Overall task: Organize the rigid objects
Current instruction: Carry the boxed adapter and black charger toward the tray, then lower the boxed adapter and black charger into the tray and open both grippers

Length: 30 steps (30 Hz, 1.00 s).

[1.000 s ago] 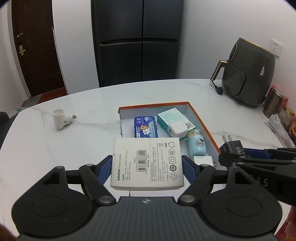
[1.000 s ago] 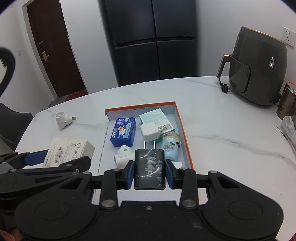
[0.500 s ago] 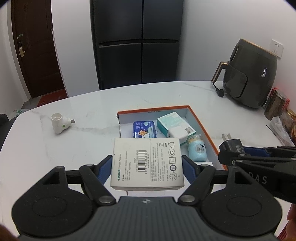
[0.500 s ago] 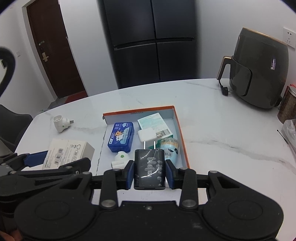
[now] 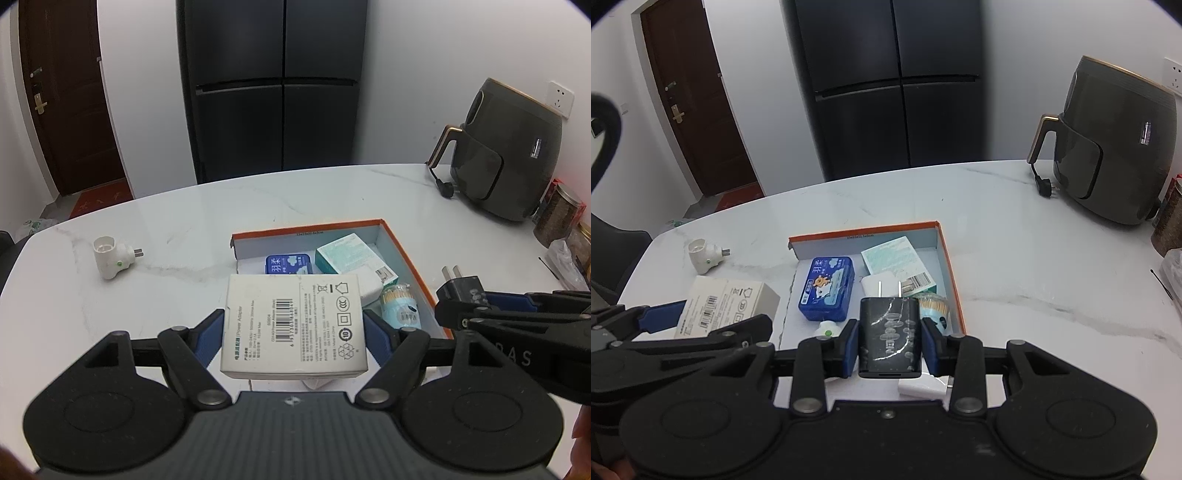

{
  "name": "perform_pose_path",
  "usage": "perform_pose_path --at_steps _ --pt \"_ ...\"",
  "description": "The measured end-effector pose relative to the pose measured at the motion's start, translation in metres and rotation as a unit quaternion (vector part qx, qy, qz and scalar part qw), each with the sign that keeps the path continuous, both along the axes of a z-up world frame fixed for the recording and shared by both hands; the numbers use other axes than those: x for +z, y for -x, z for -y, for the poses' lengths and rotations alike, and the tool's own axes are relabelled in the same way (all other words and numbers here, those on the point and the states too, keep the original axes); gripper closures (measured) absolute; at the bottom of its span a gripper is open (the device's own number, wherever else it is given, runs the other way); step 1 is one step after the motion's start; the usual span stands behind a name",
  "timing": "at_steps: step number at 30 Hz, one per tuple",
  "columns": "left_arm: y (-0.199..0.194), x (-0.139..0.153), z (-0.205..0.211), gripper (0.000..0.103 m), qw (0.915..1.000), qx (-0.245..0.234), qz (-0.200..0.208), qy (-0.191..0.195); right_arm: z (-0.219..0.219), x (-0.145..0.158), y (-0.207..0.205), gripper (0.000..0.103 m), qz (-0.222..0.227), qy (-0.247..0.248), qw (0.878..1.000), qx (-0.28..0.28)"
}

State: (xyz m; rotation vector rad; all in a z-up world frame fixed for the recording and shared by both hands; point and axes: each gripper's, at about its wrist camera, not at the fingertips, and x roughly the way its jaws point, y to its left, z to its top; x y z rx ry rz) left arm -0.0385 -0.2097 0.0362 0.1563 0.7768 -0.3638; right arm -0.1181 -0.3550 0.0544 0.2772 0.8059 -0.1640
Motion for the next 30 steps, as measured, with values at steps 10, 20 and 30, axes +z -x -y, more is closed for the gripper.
perform_pose_path --at_steps 10,20,30 --pt "-0.020 -0.009 0.009 0.024 1.0000 -0.002 -0.008 -0.003 0.010 -0.008 -0.024 0.059 -0.006 0.004 1.000 -0.003" --pt "-0.037 -0.016 0.016 0.024 0.9999 -0.002 -0.014 -0.006 0.021 -0.015 -0.047 0.059 -0.012 0.006 1.000 -0.003" --pt "-0.050 -0.025 0.024 0.024 0.9997 -0.004 -0.024 -0.009 0.031 -0.024 -0.069 0.059 -0.020 0.008 1.000 -0.001"
